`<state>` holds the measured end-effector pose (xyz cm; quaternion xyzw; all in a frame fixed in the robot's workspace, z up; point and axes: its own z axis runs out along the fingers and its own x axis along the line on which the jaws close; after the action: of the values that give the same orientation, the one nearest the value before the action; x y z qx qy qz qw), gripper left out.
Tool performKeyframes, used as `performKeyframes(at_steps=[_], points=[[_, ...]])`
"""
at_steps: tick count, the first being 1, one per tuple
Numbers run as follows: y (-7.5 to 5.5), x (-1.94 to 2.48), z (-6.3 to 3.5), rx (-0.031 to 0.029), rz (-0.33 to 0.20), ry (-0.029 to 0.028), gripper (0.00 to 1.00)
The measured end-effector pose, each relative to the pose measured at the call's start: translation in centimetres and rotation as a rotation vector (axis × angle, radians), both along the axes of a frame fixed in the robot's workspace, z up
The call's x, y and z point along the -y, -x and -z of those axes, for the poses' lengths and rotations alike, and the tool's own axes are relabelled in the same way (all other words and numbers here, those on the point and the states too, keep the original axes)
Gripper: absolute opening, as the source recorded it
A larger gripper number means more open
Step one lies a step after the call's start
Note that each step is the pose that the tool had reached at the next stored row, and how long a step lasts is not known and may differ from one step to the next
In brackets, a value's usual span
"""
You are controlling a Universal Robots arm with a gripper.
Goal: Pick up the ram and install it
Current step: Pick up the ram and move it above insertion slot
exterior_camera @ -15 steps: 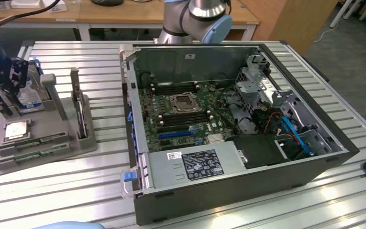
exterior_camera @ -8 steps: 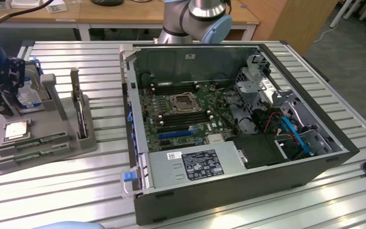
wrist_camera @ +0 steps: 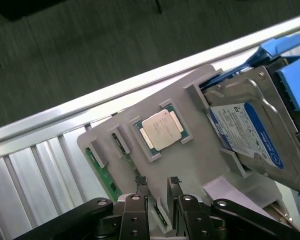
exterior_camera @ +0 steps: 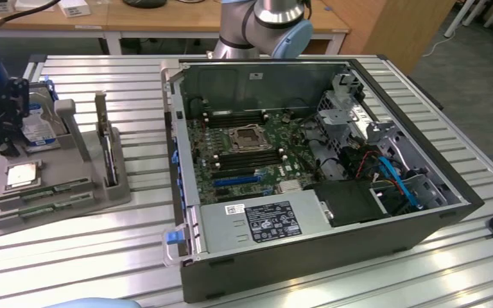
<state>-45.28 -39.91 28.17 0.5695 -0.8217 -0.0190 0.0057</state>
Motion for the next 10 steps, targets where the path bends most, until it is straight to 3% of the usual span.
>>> performKeyframes(at_steps=[10], points=[[0.0,0.0,0.07,0.0005,-0.179,0.0001,0.29]])
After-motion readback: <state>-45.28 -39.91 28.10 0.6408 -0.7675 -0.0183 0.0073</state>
